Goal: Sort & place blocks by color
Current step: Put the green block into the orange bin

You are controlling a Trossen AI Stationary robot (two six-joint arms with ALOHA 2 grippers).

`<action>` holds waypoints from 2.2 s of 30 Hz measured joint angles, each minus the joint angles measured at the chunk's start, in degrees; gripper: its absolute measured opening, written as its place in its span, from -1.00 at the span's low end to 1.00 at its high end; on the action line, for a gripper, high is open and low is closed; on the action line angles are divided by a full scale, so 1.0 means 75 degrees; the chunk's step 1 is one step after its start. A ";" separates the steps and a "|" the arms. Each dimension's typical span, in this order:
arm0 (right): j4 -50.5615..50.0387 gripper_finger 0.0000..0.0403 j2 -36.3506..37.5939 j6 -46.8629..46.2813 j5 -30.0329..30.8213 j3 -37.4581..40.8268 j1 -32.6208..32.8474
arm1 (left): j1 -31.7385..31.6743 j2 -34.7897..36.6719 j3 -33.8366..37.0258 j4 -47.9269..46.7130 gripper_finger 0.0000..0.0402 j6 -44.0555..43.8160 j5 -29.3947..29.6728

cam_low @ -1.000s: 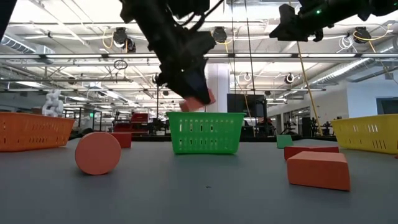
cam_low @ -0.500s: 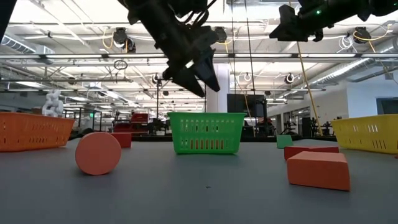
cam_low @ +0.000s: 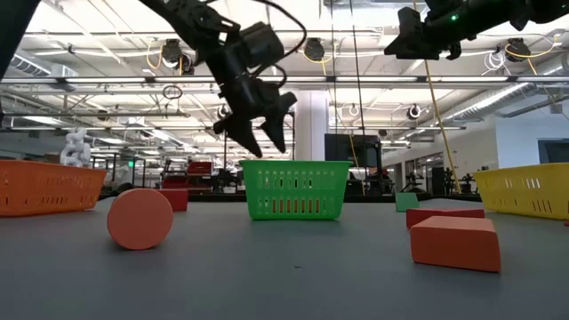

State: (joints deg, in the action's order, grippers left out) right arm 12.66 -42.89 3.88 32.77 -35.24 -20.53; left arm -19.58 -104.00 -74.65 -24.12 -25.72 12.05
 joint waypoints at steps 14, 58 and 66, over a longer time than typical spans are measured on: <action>0.0118 -0.03 -0.0007 0.0050 0.0000 0.0000 0.0000 | 0.0172 -0.0830 -0.0082 0.0153 0.47 -0.0474 -0.0047; 0.0092 -0.03 -0.0017 0.0035 -0.0004 0.0000 -0.0003 | 0.0563 -0.2725 -0.1818 -0.0938 0.41 -0.0178 0.0564; 0.0089 -0.03 -0.0020 0.0052 -0.0005 0.0000 -0.0003 | 0.0557 -0.2737 -0.1818 -0.0924 -0.20 -0.0145 0.0749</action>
State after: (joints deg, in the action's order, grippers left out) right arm 13.32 -43.05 4.27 32.74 -35.24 -20.56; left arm -15.40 -124.53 -88.29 -31.05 -26.81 17.67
